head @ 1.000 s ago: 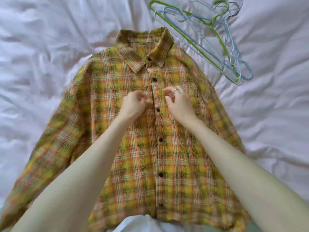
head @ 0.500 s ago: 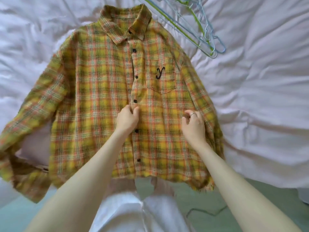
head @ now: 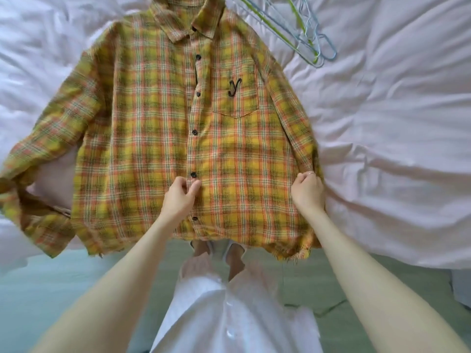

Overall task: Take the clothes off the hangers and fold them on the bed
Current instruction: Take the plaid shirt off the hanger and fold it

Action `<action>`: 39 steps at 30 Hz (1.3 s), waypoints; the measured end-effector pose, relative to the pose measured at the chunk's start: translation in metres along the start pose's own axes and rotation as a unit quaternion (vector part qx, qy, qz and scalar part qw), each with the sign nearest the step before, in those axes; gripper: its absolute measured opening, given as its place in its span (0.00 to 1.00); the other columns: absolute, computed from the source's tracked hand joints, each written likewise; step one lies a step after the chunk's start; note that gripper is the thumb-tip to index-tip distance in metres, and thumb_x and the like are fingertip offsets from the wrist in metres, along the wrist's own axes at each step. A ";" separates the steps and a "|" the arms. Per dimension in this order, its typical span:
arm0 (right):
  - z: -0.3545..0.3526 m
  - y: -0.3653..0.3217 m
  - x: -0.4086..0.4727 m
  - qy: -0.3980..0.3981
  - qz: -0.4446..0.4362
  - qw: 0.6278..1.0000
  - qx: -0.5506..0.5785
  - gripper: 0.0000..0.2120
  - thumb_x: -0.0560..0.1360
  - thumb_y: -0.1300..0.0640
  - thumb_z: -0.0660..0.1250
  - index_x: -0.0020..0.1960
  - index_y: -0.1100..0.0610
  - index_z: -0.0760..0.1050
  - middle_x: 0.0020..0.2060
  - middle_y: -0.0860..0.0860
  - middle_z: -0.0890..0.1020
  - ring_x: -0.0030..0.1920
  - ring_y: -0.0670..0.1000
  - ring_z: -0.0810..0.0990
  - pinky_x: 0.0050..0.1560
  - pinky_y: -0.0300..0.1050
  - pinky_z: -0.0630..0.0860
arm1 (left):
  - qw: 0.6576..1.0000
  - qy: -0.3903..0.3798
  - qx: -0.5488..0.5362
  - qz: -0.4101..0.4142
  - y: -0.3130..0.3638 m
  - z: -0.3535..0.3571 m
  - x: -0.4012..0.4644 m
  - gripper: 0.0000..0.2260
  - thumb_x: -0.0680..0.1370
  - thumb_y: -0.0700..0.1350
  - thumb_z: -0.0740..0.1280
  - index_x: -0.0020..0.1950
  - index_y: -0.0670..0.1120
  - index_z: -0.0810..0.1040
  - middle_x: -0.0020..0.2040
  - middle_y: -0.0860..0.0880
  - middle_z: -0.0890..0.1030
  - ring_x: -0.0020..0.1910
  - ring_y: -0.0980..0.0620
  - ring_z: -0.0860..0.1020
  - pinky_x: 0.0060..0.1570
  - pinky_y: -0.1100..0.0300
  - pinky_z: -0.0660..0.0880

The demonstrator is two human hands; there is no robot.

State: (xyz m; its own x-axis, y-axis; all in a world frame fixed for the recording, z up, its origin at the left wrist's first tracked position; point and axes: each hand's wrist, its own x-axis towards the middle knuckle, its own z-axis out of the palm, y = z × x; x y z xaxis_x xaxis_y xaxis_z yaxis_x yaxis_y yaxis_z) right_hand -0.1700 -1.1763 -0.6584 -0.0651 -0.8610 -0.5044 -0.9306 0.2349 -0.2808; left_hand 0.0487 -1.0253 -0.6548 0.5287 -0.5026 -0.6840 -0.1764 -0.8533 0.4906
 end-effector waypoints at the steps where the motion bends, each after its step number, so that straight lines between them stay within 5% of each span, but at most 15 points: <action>1: -0.001 0.006 0.001 -0.022 0.000 1.000 -0.015 0.16 0.81 0.55 0.52 0.58 0.63 0.73 0.57 0.61 0.76 0.60 0.61 0.73 0.58 0.49 0.69 | 0.999 -0.025 0.018 -0.016 0.000 0.001 -0.002 0.24 0.78 0.57 0.61 0.62 0.37 0.68 0.42 0.45 0.75 0.38 0.48 0.75 0.38 0.52 0.73; 4: -0.003 0.023 0.002 -0.146 0.013 0.989 0.033 0.10 0.80 0.51 0.56 0.50 0.57 0.72 0.48 0.53 0.77 0.56 0.56 0.73 0.56 0.49 0.69 | 0.995 -0.057 0.075 -0.041 -0.006 0.003 -0.007 0.19 0.77 0.55 0.65 0.55 0.40 0.69 0.46 0.42 0.77 0.37 0.48 0.75 0.42 0.47 0.76; 7: -0.009 0.038 0.000 -0.305 0.084 0.928 0.197 0.26 0.76 0.47 0.65 0.67 0.62 0.69 0.62 0.52 0.76 0.62 0.55 0.75 0.66 0.53 0.69 | 0.993 -0.031 0.099 -0.060 -0.006 0.008 -0.011 0.14 0.79 0.51 0.63 0.52 0.40 0.68 0.40 0.45 0.75 0.34 0.48 0.74 0.36 0.51 0.73; 9: -0.012 0.050 -0.002 -0.364 0.101 0.886 0.268 0.24 0.74 0.52 0.68 0.66 0.62 0.71 0.60 0.56 0.78 0.59 0.55 0.78 0.64 0.55 0.72 | 0.991 -0.014 0.108 -0.076 -0.005 0.012 -0.012 0.15 0.81 0.50 0.61 0.60 0.39 0.67 0.44 0.44 0.75 0.35 0.48 0.73 0.33 0.54 0.71; 13: -0.023 0.067 -0.007 -0.409 0.130 0.823 0.372 0.15 0.75 0.63 0.66 0.60 0.66 0.74 0.55 0.61 0.81 0.55 0.58 0.81 0.57 0.52 0.77 | 0.993 0.020 0.073 -0.095 -0.003 0.022 -0.014 0.17 0.82 0.42 0.56 0.70 0.39 0.60 0.60 0.39 0.76 0.31 0.51 0.71 0.26 0.58 0.66; 18: -0.027 0.078 -0.014 -0.410 0.134 0.785 0.445 0.21 0.69 0.60 0.69 0.60 0.66 0.74 0.55 0.61 0.81 0.57 0.59 0.80 0.57 0.53 0.77 | 0.993 0.041 0.053 -0.100 -0.003 0.031 -0.017 0.16 0.82 0.39 0.54 0.70 0.38 0.58 0.64 0.38 0.74 0.29 0.50 0.70 0.24 0.58 0.65; 23: -0.018 0.096 -0.018 -0.309 0.107 0.849 0.414 0.08 0.75 0.62 0.66 0.53 0.63 0.76 0.51 0.58 0.82 0.54 0.55 0.80 0.60 0.51 0.75 | 0.993 0.056 0.034 -0.095 -0.004 0.034 -0.020 0.17 0.83 0.40 0.55 0.71 0.38 0.58 0.63 0.38 0.74 0.29 0.50 0.69 0.25 0.58 0.64; 27: -0.014 0.119 -0.029 -0.222 0.082 0.905 0.354 0.10 0.77 0.55 0.65 0.52 0.62 0.77 0.52 0.56 0.82 0.54 0.55 0.80 0.60 0.52 0.74 | 0.994 0.066 0.001 -0.088 -0.009 0.037 -0.024 0.21 0.83 0.48 0.55 0.71 0.38 0.58 0.46 0.42 0.74 0.33 0.48 0.71 0.32 0.54 0.68; 31: -0.008 0.131 -0.053 -0.287 0.041 0.909 0.298 0.21 0.74 0.61 0.69 0.64 0.59 0.68 0.58 0.52 0.78 0.56 0.51 0.78 0.61 0.50 0.74 | 0.994 -0.021 -0.023 -0.100 -0.026 0.034 -0.026 0.37 0.77 0.62 0.59 0.76 0.41 0.51 0.69 0.38 0.69 0.63 0.39 0.72 0.58 0.47 0.73; 33: 0.006 0.134 -0.065 -0.262 0.009 0.941 0.216 0.25 0.73 0.64 0.69 0.67 0.57 0.64 0.57 0.51 0.76 0.58 0.51 0.75 0.61 0.46 0.72 | 0.991 -0.064 -0.037 -0.110 -0.035 0.032 -0.029 0.36 0.76 0.61 0.63 0.75 0.41 0.57 0.66 0.40 0.71 0.56 0.42 0.76 0.51 0.52 0.76; 35: 0.016 0.135 -0.071 -0.164 -0.005 0.971 0.173 0.16 0.73 0.64 0.69 0.59 0.57 0.70 0.53 0.52 0.78 0.55 0.53 0.77 0.56 0.45 0.73 | 0.988 -0.072 -0.079 -0.110 -0.043 0.032 -0.029 0.23 0.77 0.56 0.65 0.64 0.41 0.70 0.58 0.42 0.76 0.52 0.44 0.77 0.46 0.53 0.74; 37: 0.020 0.132 -0.078 -0.066 0.022 0.975 0.210 0.08 0.74 0.62 0.68 0.53 0.59 0.74 0.49 0.54 0.80 0.50 0.53 0.78 0.53 0.44 0.74 | 0.987 -0.072 -0.102 -0.098 -0.050 0.030 -0.033 0.15 0.79 0.52 0.63 0.59 0.42 0.73 0.49 0.45 0.79 0.46 0.46 0.76 0.42 0.54 0.72; 39: 0.022 0.130 -0.082 -0.001 0.036 0.965 0.261 0.10 0.76 0.61 0.67 0.56 0.62 0.75 0.51 0.53 0.80 0.52 0.51 0.77 0.54 0.41 0.71 | 0.989 -0.069 -0.105 -0.077 -0.054 0.025 -0.037 0.18 0.80 0.52 0.62 0.63 0.42 0.72 0.51 0.45 0.79 0.48 0.47 0.77 0.46 0.53 0.76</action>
State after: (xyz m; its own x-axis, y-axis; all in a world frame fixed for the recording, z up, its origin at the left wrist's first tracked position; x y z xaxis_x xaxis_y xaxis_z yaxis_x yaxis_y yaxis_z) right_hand -0.2776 -1.0655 -0.6717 -0.1222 -0.8334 -0.5390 -0.6156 0.4896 -0.6175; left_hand 0.0176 -0.9643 -0.6695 0.4141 -0.3954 -0.8198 0.0821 -0.8808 0.4663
